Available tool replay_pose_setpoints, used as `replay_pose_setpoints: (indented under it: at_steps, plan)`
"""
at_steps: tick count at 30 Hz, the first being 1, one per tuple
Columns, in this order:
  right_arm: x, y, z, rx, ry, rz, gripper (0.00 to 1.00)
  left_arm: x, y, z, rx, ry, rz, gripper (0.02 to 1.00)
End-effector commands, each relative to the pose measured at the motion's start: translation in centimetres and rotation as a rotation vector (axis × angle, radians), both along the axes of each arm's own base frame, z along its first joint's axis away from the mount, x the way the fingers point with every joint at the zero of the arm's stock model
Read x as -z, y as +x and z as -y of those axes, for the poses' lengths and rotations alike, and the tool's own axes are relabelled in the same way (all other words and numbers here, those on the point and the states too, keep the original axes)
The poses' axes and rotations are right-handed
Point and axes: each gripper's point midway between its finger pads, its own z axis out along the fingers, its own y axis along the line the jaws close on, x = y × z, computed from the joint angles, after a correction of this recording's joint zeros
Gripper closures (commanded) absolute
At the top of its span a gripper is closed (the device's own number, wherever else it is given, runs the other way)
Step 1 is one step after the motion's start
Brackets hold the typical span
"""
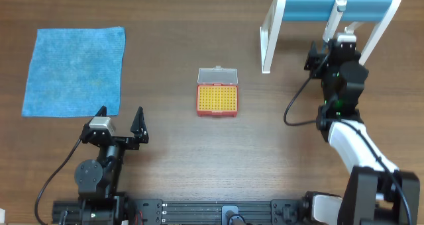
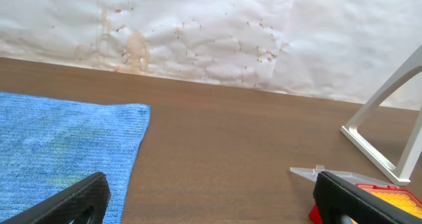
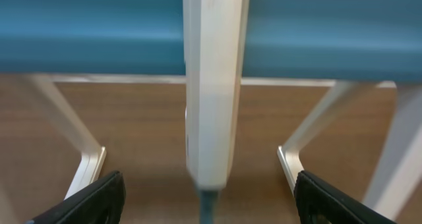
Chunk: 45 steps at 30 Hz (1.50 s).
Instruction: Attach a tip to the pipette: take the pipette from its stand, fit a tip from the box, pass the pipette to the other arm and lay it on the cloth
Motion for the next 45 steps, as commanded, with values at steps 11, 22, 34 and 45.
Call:
replay_pose_setpoints:
  at_steps: [11,22,34,45]
  plan:
    - [-0.4,4.1,0.8,-0.007,-0.010,0.051,0.172,0.1,0.0,0.0,0.000,0.002,-0.002,0.020]
    - [-0.5,4.6,1.0,-0.005,-0.013,0.072,0.231,0.1,0.0,0.0,0.000,0.002,-0.002,0.020]
    - [-5.3,3.8,0.2,-0.018,-0.028,0.179,0.925,0.1,0.0,0.0,0.000,0.002,-0.002,0.020]
    - [-8.8,-6.0,-15.1,-0.381,0.024,0.365,0.925,0.1,0.0,0.0,0.000,0.002,-0.002,0.020]
